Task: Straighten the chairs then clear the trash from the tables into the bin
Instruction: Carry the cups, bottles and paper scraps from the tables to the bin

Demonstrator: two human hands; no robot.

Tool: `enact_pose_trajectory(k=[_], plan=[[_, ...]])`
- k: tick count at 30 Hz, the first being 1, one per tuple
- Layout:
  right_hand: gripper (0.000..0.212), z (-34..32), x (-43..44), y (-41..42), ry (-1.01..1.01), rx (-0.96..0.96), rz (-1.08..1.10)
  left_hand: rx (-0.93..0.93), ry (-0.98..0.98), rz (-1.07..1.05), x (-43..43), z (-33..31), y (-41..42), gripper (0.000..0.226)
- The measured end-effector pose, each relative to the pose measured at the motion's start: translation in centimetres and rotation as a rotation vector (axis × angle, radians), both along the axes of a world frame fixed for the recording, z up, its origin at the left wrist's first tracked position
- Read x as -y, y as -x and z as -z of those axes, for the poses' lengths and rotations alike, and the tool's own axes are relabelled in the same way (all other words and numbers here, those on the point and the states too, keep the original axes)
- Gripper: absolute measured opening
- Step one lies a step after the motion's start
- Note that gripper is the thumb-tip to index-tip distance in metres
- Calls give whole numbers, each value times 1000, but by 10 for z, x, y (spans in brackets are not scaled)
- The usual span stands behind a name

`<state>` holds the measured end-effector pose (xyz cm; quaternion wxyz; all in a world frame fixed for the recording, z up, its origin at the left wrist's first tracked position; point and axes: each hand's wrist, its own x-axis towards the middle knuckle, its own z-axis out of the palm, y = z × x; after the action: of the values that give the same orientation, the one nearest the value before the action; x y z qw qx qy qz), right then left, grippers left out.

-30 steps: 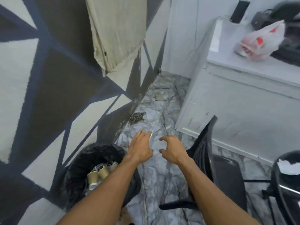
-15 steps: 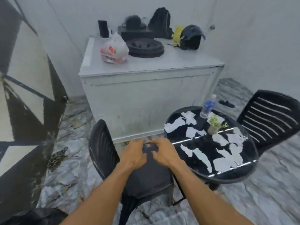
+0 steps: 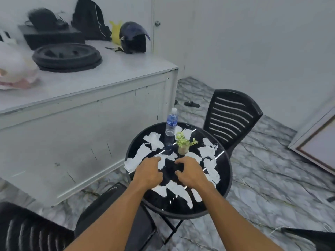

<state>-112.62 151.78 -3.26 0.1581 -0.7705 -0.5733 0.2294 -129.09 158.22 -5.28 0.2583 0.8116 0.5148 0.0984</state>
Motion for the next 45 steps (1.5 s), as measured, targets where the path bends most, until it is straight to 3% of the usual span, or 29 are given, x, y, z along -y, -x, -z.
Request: enact_pose_trajectory(k=[4, 9, 16, 23, 27, 30, 34, 38, 41, 45], plan=[[45, -3, -27, -28, -14, -20, 60, 3, -19, 36, -35, -5, -28, 57], [41, -8, -80, -62, -62, -24, 61, -19, -1, 8, -84, -14, -63, 44], [44, 1, -174, -124, -78, -76, 25, -33, -37, -22, -174, -24, -137, 42], [43, 24, -245, -184, -48, -130, -73, -152, -103, -79, -269, -6, -216, 69], [34, 34, -257, -193, -35, -144, -87, -216, -108, -83, -282, 9, -228, 43], [30, 29, -265, -186, -43, -151, -106, -166, -141, -152, -273, 13, -214, 24], [52, 13, -274, -150, -49, -152, -187, -44, -145, -309, -255, 0, -168, 22], [30, -6, -264, -85, -70, -159, -338, 24, -203, -459, -223, -30, -92, 27], [40, -25, -241, -21, -68, -168, -483, 37, -248, -602, -178, -49, -20, 30], [61, -44, -189, 79, -81, -183, -658, 108, -330, -793, -98, -63, 77, 16]])
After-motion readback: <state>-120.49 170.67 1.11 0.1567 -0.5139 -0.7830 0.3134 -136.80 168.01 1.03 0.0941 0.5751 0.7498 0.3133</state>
